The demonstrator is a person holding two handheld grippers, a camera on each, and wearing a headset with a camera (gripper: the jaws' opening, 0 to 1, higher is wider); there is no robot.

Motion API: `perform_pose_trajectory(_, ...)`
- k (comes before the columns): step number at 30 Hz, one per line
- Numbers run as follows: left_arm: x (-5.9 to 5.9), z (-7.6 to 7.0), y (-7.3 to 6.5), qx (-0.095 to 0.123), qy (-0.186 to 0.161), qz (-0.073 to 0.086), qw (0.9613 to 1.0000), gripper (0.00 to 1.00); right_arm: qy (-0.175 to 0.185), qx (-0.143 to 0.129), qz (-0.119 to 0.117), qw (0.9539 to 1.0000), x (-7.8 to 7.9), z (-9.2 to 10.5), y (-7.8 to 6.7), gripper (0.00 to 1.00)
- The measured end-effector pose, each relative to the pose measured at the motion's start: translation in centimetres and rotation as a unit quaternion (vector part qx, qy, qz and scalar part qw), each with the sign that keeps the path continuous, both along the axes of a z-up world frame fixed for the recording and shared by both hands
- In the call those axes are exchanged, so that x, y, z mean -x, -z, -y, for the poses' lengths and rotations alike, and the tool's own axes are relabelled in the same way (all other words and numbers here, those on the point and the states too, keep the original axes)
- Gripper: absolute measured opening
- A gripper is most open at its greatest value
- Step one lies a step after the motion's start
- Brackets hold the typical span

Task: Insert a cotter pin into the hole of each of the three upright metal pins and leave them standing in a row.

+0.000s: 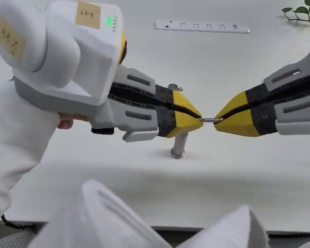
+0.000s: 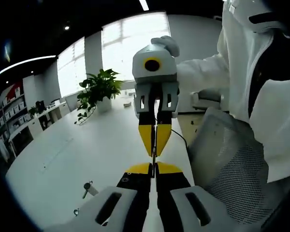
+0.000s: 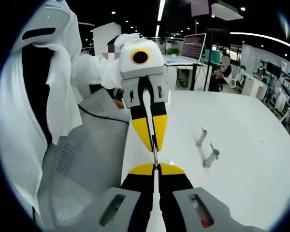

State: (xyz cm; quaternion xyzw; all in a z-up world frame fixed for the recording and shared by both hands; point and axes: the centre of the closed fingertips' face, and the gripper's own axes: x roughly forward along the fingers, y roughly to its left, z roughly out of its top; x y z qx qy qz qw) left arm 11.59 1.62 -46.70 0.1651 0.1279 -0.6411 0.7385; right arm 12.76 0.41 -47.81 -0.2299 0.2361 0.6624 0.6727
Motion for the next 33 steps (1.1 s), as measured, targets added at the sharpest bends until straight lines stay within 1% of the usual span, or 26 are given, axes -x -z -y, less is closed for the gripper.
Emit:
perform_pose_trajectory(2, -0.1, 0.0, 0.4, -0.005, -0.002, 0.0, 1.0, 0.0, 0.003, 0.003, 0.003, 1.0, -0.1, 0.0, 0.2, 0.0)
perform_pose_trajectory(4, -0.4, -0.1, 0.8, -0.011, -0.009, 0.002, 0.9999, 0.0, 0.008, 0.003, 0.007, 0.9999, -0.3, 0.0, 0.2, 0.0)
perform_pose_trajectory(5, -0.7, -0.3, 1.2, -0.018, -0.015, 0.0, 0.9997, 0.03, 0.01, 0.003, 0.007, 0.9999, -0.4, 0.0, 0.2, 0.0)
perform_pose_trajectory(7, -1.3, -0.7, 1.8, -0.028, -0.027, 0.001, 0.9992, 0.09, 0.022, 0.005, 0.012, 0.9997, -1.0, 0.3, 0.2, 0.0)
perform_pose_trajectory(8, -1.5, -0.9, 2.0, -0.031, -0.033, -0.002, 0.999, 0.14, 0.026, 0.008, 0.014, 0.9995, -1.1, 0.5, 0.2, 0.0)
perform_pose_trajectory(9, -1.7, -1.1, 2.4, -0.034, -0.041, -0.01, 0.9985, 0.15, 0.034, 0.013, 0.018, 0.9992, -1.5, 0.8, 0.4, 0.0)
perform_pose_trajectory(10, -1.9, -1.2, 2.6, -0.033, -0.045, -0.012, 0.9984, 0.16, 0.039, 0.018, 0.02, 0.9989, -0.8, 0.6, 0.8, 0.0)
perform_pose_trajectory(12, -2.2, -1.4, 3.2, -0.036, -0.049, -0.017, 0.998, 0.16, 0.049, 0.032, 0.024, 0.998, -0.9, 1.1, 1.6, 0.0)
perform_pose_trajectory(13, -2.2, -1.3, 3.4, -0.039, -0.052, -0.02, 0.9977, 0.17, 0.053, 0.045, 0.031, 0.9971, -1.2, 1.5, 2.2, 0.0)
perform_pose_trajectory(15, -2.4, -1.4, 4.2, -0.049, -0.056, -0.027, 0.9969, 0.19, 0.056, 0.053, 0.033, 0.9965, -1.1, 1.6, 2.6, 0.0)
perform_pose_trajectory(16, -2.6, -1.5, 4.6, -0.053, -0.061, -0.032, 0.9962, 0.2, 0.058, 0.057, 0.034, 0.9961, -1.1, 1.8, 3.0, 0.0)
perform_pose_trajectory(18, -3.1, -1.6, 5.3, -0.062, -0.07, -0.034, 0.9951, 0.2, 0.063, 0.061, 0.029, 0.9958, -1.1, 2.0, 3.7, 0.0)
perform_pose_trajectory(21, -3.5, -1.7, 6.2, -0.073, -0.075, -0.041, 0.9937, 0.2, 0.067, 0.074, 0.034, 0.9944, -1.2, 2.5, 4.7, 0.0)
perform_pose_trajectory(25, -3.5, -1.3, 7.3, -0.089, -0.066, -0.05, 0.9926, 0.19, 0.073, 0.083, 0.035, 0.9932, -1.5, 3.1, 5.6, 0.0)
perform_pose_trajectory(29, -3.8, -0.9, 7.9, -0.096, -0.062, -0.053, 0.9921, 0.18, 0.073, 0.086, 0.031, 0.9931, -1.6, 3.3, 6.2, 0.0)
perform_pose_trajectory(33, -3.9, -0.8, 8.1, -0.098, -0.059, -0.057, 0.9917, 0.15, 0.068, 0.085, 0.026, 0.9937, -1.9, 3.3, 7.0, 0.0)
